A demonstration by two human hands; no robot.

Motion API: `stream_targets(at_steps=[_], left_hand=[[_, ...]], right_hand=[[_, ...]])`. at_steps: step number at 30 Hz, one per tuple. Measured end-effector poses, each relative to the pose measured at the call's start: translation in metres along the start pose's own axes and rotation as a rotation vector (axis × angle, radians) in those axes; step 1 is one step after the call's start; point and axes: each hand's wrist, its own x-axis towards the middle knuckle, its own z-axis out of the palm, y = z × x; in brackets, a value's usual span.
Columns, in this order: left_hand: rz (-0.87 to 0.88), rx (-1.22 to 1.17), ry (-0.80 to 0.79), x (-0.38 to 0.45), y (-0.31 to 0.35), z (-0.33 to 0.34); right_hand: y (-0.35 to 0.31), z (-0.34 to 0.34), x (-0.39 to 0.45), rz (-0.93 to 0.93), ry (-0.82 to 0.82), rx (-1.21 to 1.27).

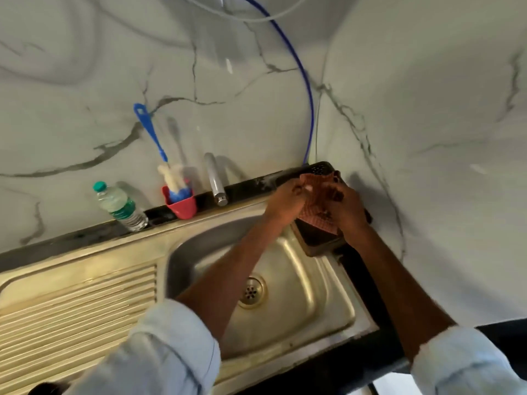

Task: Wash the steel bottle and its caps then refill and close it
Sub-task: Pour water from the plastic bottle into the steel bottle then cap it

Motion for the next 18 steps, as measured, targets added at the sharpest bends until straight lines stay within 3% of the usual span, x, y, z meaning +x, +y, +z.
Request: stream_targets(at_steps=[2,5,7,9,13,16,18], left_hand=[[0.043,0.163,-0.011,0.015,-0.001,0.005],[0.119,0.286,0.132,0.009,-0.006,0.010],[0.078,0.238,0.275,0.006,-0.020,0.019],[0.014,0.121,0.292,0.000,-0.037,0.025],[-0.042,-0.052,0.186,0.000,-0.058,0.033],[-0.047,-0.164,0.227,-0.004,-0.071,0.026],[-0.021,-0.196,0.285,-0.012,-0.086,0.018]], right_hand=[[0.010,0.000,0.021,0.013,-0.024,-0.047],[0.027,-0.001,0.044,0.031,-0.174,-0.132],[0.040,0.000,0.053,0.041,-0.310,-0.179],[0.047,0.001,0.059,0.013,-0.376,-0.317],[0.054,0.009,0.060,-0.036,-0.317,-0.527],[0.049,0.019,0.046,-0.101,-0.212,-0.671],[0.039,0.025,0.033,-0.158,-0.116,-0.613]])
